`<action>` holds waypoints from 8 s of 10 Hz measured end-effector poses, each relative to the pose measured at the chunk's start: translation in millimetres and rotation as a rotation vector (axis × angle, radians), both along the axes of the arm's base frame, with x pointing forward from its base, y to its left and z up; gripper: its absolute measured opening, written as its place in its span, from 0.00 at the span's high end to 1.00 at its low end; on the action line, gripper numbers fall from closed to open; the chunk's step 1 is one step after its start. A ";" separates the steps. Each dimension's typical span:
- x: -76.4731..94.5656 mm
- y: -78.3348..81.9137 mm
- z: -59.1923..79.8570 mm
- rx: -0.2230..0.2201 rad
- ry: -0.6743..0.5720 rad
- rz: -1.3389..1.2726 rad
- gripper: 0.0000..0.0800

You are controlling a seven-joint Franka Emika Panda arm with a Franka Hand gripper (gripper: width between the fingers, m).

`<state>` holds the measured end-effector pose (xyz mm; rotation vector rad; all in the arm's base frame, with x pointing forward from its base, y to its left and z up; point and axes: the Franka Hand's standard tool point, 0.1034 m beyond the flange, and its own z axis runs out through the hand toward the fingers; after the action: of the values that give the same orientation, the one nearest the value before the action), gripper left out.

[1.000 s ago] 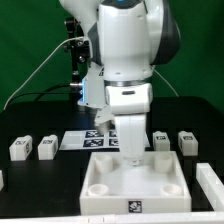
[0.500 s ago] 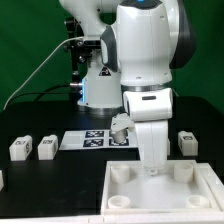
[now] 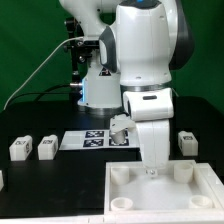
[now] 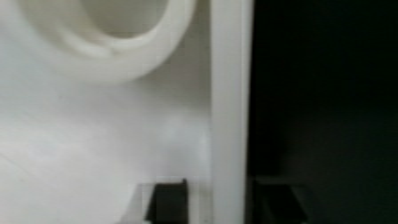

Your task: Assemble one leg

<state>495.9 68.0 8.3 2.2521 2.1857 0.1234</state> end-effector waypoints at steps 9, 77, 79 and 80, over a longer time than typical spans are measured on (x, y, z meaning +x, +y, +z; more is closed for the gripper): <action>0.1 -1.2 0.0 0.000 0.000 -0.002 0.19; 106.4 34.1 168.7 0.477 -0.258 -1.417 0.63; 107.2 33.9 168.9 0.479 -0.258 -1.420 0.63; 109.8 38.9 163.6 0.486 -0.260 -1.415 0.63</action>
Offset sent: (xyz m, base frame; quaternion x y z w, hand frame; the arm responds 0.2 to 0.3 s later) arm 0.0000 0.0000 0.0000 0.0000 0.0000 0.0000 1.0000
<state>605.6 106.8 171.9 3.1229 0.1169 0.8646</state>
